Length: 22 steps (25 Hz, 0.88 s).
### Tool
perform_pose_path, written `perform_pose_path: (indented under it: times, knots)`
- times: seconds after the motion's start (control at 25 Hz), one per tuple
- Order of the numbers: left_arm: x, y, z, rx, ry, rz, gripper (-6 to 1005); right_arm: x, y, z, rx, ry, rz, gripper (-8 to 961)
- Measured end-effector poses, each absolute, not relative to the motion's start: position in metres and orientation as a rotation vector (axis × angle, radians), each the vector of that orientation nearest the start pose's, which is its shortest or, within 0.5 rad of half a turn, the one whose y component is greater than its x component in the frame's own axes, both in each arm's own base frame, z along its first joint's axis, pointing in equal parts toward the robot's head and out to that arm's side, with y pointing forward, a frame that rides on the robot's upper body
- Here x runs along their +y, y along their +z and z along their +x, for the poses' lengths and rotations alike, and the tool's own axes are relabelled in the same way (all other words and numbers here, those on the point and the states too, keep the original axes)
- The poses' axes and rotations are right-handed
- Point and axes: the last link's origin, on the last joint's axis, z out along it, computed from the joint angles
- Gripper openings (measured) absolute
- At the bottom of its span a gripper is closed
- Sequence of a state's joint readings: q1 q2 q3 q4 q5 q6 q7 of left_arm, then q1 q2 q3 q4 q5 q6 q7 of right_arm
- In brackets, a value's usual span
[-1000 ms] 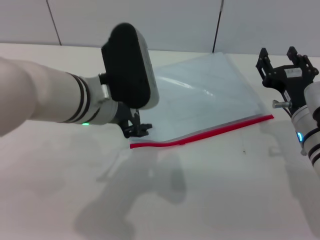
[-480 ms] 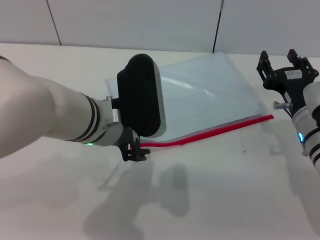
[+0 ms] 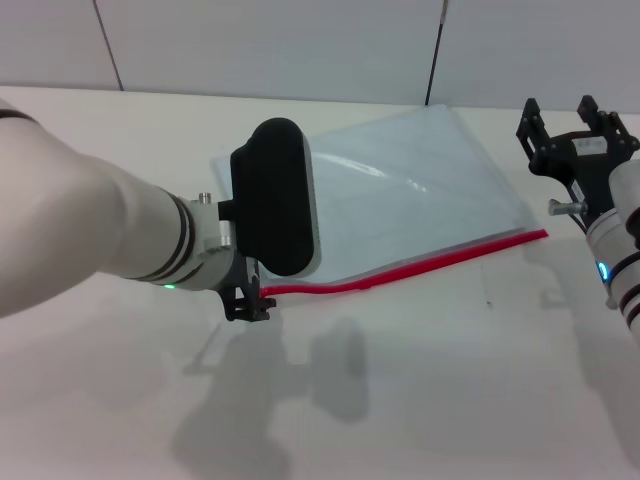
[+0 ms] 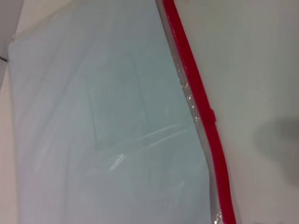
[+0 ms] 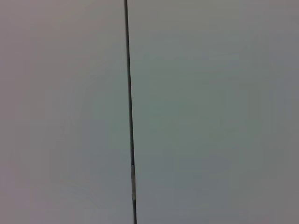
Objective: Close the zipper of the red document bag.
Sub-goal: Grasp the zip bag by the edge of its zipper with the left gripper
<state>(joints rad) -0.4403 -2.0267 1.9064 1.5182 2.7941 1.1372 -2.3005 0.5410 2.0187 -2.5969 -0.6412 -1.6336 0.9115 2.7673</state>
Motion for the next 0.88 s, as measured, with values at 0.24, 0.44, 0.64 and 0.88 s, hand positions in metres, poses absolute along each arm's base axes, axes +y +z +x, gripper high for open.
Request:
perform_pose_path:
  times: [0.24, 0.44, 0.64, 0.88]
  knots:
    - [0.3403, -0.0507, -0.1687, 0.135, 0.685, -2.559, 658, 0.3711, -0.0611, 0.2426, 0.616, 0.644, -1.648, 668]
    - [0.341, -0.0527, -0.169, 0.133, 0.684, -2.565, 658, 0.3716, -0.0613, 0.2411, 0.615, 0.648, -1.65, 668]
    - [0.343, -0.0551, -0.1713, 0.128, 0.693, -2.566, 658, 0.3722, -0.0609, 0.2408, 0.615, 0.649, -1.648, 669]
    - [0.3477, -0.057, -0.1735, 0.128, 0.691, -2.555, 659, 0.3725, -0.0608, 0.2406, 0.616, 0.649, -1.647, 669]
